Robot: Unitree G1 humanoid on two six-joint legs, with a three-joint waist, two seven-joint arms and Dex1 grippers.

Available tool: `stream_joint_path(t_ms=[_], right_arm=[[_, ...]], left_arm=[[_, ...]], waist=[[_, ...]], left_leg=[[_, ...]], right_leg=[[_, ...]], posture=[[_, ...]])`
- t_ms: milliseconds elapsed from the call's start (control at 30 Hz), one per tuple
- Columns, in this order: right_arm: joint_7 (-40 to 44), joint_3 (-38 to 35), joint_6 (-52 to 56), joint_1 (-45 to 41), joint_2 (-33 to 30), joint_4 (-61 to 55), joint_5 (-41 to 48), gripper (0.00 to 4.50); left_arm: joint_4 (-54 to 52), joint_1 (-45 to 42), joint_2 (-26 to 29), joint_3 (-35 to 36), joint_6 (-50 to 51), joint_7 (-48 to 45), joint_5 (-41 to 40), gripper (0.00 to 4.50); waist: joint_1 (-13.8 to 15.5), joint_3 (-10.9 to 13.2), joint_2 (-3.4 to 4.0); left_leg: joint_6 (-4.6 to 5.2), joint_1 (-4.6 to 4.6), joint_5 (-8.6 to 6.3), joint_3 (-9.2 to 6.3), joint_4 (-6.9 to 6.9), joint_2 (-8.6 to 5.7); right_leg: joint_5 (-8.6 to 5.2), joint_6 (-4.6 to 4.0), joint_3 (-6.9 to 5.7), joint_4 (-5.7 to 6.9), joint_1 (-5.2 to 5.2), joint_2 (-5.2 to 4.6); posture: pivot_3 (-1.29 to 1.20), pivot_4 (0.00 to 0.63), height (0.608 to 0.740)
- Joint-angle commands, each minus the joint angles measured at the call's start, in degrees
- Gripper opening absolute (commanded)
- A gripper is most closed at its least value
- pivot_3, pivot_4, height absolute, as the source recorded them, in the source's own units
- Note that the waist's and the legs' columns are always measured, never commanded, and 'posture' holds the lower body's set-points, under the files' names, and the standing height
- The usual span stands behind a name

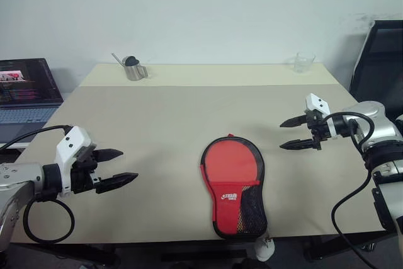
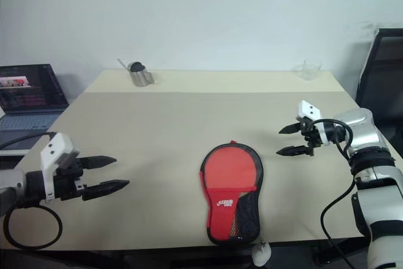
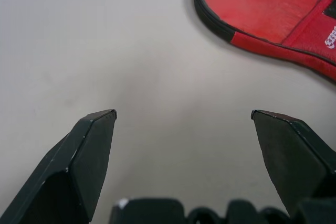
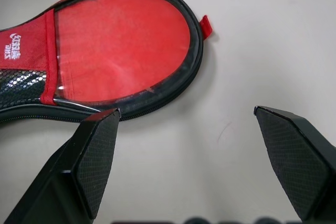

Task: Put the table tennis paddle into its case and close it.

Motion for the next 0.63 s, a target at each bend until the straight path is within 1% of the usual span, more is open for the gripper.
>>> stream_joint_path(t_ms=[33, 133, 233, 367, 467, 533, 633], right_arm=[[2.02, -1.72, -0.62, -2.81, -1.97, 1.90, -0.83, 4.47], [2.03, -1.03, -1.15, -3.14, -2.67, 3.24, -2.03, 4.47], [2.95, -1.10, -0.43, -2.25, -3.01, 2.08, -2.23, 4.47], [4.09, -1.61, -0.08, -2.03, -2.43, -0.60, -1.08, 4.47], [3.55, -0.79, -1.89, -3.23, -1.06, 1.39, -2.18, 4.47], [3.23, -0.23, -3.08, -2.87, -0.23, 1.57, -2.83, 4.47], [4.14, -0.81, -2.95, -3.26, 0.33, 1.05, -1.98, 4.47]], left_arm=[[-1.35, -2.44, 0.34, -0.77, 0.57, 0.77, -1.66, 4.50], [-0.03, -4.25, 0.43, -4.04, 0.75, -0.58, -2.19, 4.50], [2.88, -5.22, 1.13, -6.34, -1.29, -1.69, -0.18, 4.50], [3.79, -4.69, 2.45, -3.27, -1.96, -1.61, -0.11, 4.50], [1.57, -3.13, 2.84, 0.10, -0.60, -1.93, -1.96, 4.50], [0.43, -0.21, 2.50, 1.89, -0.70, -2.84, -2.43, 4.50], [0.02, 2.49, 3.26, 2.60, -0.95, -2.27, -0.64, 4.50]], waist=[[0.01, 0.00, 0.00], [0.01, 0.00, 0.00], [0.00, 0.00, 0.00], [-0.31, 0.01, 0.01], [-0.63, 0.02, 0.01], [-0.90, 0.02, 0.02], [-1.15, 0.03, 0.04]], left_leg=[[0.00, 0.00, 0.00, 0.00, 0.00, -0.01], [0.00, 0.02, 0.00, 0.01, 0.01, -0.01], [0.00, 0.02, 0.00, 0.02, 0.00, -0.01], [0.00, 0.01, 0.00, 0.04, -0.05, 0.01], [0.00, 0.01, 0.00, 0.03, -0.06, 0.02], [-0.01, 0.01, 0.00, 0.04, -0.05, 0.02], [-0.01, 0.02, 0.00, 0.05, -0.06, 0.01]], right_leg=[[0.00, 0.00, 0.00, 0.00, 0.00, 0.00], [0.00, 0.00, 0.01, 0.02, 0.01, 0.00], [0.00, 0.00, 0.01, 0.02, 0.00, 0.01], [-0.01, -0.02, 0.03, 0.02, -0.03, 0.02], [-0.02, -0.03, 0.03, 0.03, -0.05, 0.02], [-0.02, -0.03, 0.04, 0.03, -0.05, 0.02], [-0.02, -0.03, 0.05, 0.03, -0.04, 0.00]], posture=[[0.00, 0.150, 0.740], [0.00, 0.150, 0.740], [0.00, 0.150, 0.740], [0.00, 0.150, 0.740], [0.00, 0.150, 0.740], [0.00, 0.150, 0.740], [0.00, 0.150, 0.740]])
